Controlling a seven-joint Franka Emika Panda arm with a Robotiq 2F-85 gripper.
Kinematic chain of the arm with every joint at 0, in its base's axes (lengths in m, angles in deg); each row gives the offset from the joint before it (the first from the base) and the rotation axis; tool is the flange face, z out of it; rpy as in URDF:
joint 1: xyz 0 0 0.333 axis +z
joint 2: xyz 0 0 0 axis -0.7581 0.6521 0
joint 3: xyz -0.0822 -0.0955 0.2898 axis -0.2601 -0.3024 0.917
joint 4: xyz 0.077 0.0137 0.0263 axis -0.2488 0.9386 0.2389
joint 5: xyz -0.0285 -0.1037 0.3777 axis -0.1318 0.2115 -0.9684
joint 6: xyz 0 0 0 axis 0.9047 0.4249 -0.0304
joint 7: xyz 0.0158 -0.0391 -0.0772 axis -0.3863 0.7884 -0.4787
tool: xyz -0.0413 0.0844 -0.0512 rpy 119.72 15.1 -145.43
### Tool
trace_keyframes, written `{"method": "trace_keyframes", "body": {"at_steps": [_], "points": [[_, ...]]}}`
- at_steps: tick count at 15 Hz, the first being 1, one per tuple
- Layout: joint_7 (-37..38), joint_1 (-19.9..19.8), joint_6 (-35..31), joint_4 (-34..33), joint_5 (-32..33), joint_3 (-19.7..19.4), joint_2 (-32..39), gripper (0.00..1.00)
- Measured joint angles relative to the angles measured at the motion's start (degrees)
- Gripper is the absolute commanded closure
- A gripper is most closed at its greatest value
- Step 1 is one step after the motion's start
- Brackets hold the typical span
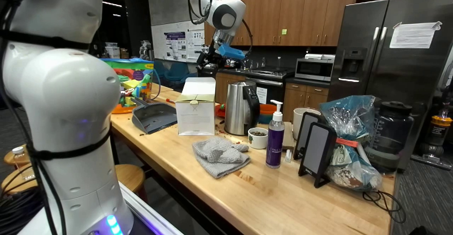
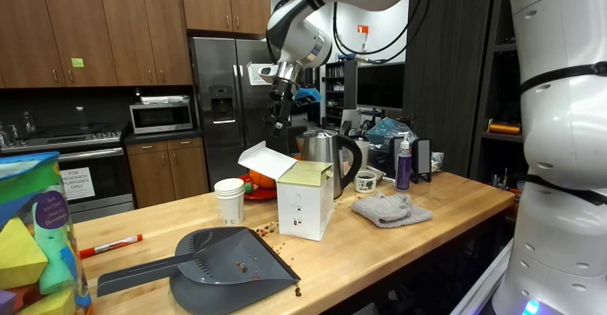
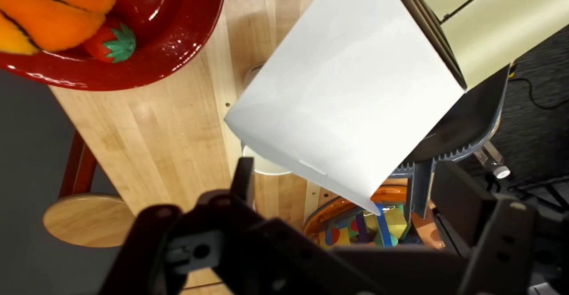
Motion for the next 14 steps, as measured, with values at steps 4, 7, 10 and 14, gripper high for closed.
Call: {"method": "trace_keyframes", "body": {"at_steps": [4,7,10,14], "points": [[0.0,0.1,-1.5,-0.5,0.5,0.3,1.1,0.00],[0.2,0.1,-2.6,-1.2,1.5,0.8,2.3,0.00],[0.6,0.1,-3.5,-1.9,2.7,0.9,3.5,0.00],[1.4,0.0,-3.7,-3.1,3.9,0.9,4.7,0.00]]}}
